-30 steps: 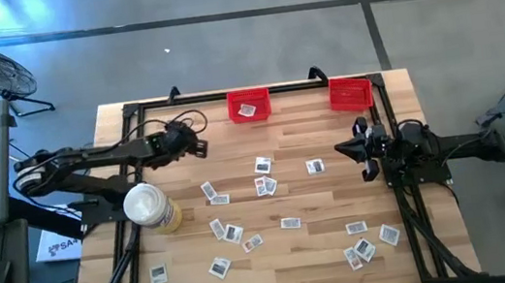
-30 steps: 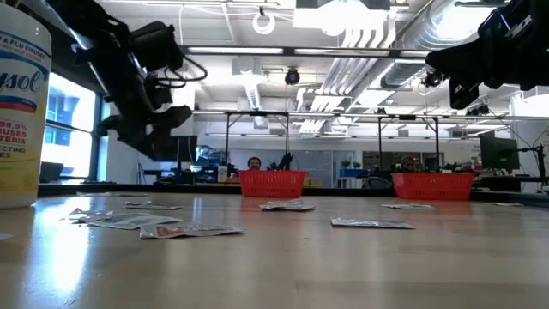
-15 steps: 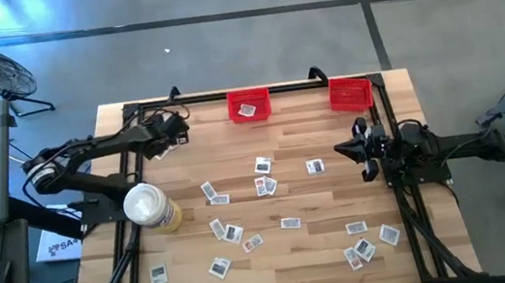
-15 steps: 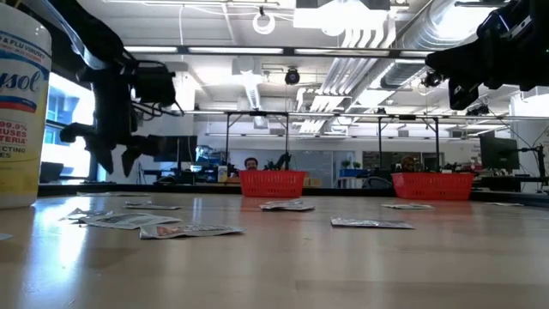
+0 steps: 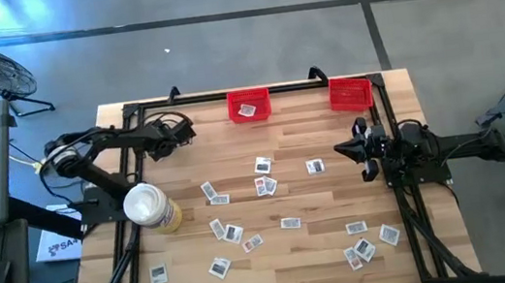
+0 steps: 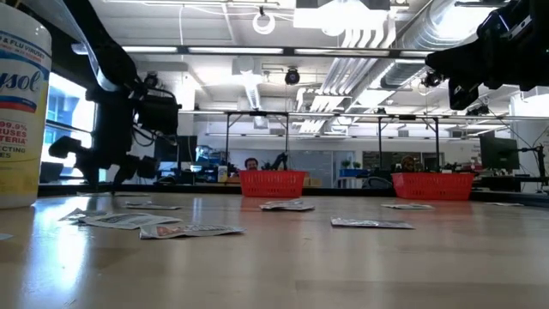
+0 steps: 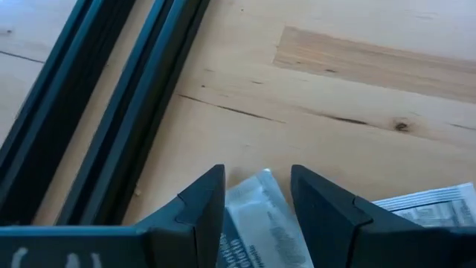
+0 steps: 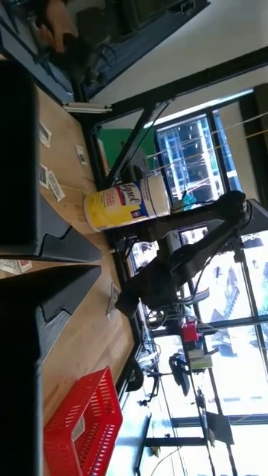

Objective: Pick & Place First Aid Supplies
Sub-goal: Put the towelette pack into the left red bin

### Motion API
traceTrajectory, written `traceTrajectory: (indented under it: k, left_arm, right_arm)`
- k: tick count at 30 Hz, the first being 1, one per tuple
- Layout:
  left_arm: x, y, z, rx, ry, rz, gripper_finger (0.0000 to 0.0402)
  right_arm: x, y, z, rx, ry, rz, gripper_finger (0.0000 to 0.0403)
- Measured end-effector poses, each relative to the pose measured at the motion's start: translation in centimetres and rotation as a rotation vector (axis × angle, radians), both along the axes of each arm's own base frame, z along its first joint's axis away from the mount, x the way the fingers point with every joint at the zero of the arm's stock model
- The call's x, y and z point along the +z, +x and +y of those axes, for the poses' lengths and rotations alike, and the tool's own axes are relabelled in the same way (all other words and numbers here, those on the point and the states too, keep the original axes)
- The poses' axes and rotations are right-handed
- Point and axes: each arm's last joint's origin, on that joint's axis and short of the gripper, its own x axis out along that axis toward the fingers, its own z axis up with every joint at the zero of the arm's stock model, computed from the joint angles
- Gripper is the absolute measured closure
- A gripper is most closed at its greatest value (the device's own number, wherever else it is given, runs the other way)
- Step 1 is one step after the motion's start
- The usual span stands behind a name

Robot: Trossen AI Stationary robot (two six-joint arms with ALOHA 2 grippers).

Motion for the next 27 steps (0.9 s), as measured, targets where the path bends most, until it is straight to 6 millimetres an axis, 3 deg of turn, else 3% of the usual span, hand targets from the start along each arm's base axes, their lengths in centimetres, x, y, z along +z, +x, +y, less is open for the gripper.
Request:
traceTrajectory:
  k: [7,15,22,27]
  left_arm:
    - [-0.7,0.6,-0.4,-0.01,0.007,0.018,0.0273]
    - [-0.8,1.1,-1.3,-0.044,-0.008,0.007,0.0391]
    - [-0.6,1.3,-1.6,-0.062,-0.015,0.0,0.0389]
    - [0.4,2.6,-2.8,-0.156,-0.016,-0.043,0.0399]
  right_arm:
    - [0.0,0.0,0.0,0.0,0.006,-0.001,0.0391]
    - [0.0,0.0,0.0,0.0,0.007,-0.001,0.0391]
    - [0.0,0.0,0.0,0.0,0.008,-0.001,0.0391]
    - [0.0,0.0,-0.1,-0.033,0.012,-0.001,0.0391]
